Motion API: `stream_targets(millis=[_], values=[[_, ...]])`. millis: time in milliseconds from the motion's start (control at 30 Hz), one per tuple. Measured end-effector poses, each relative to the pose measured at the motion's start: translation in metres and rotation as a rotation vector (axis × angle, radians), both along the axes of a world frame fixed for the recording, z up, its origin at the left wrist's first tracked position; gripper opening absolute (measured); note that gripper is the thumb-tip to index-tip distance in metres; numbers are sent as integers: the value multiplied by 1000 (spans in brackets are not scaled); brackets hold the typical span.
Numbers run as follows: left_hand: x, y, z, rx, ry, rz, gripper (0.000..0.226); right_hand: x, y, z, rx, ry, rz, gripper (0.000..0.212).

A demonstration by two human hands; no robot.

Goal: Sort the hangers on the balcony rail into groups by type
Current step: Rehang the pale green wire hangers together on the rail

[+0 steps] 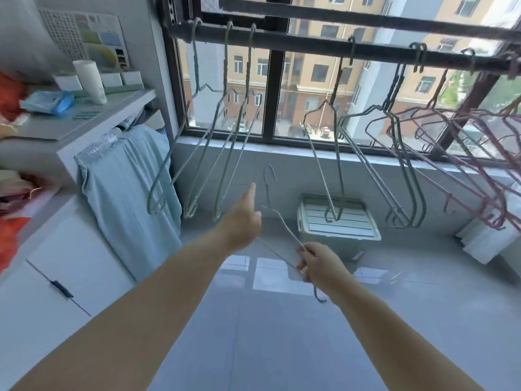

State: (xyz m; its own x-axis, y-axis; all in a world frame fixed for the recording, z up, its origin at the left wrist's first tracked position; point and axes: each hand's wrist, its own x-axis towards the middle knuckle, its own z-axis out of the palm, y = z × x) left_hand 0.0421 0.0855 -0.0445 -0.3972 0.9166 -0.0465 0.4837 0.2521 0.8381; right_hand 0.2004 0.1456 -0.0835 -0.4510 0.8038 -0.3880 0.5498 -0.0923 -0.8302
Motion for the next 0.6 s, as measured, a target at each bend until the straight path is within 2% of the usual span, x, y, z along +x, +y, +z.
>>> stream_targets(millis=[100,167,267,367,467,533,600], values=[[-6,-2,-9,-186,56,26,62,59,13,-12,166,-145,96,26],[-8,-3,-16,-300,61,16,65,88,20,-6,175,-155,140,26],[-8,-6,-24,-360,61,-92,69,114,27,8,184,-87,252,27],[-6,-6,-31,-355,52,-213,52,126,37,22,205,-54,349,32],[5,-7,-28,-249,0,-221,13,129,53,24,339,-71,289,24],[14,-9,-25,-169,-122,-187,20,127,65,15,630,-209,144,25],[21,-11,-25,-135,-192,-121,27,119,59,9,756,-363,71,45]])
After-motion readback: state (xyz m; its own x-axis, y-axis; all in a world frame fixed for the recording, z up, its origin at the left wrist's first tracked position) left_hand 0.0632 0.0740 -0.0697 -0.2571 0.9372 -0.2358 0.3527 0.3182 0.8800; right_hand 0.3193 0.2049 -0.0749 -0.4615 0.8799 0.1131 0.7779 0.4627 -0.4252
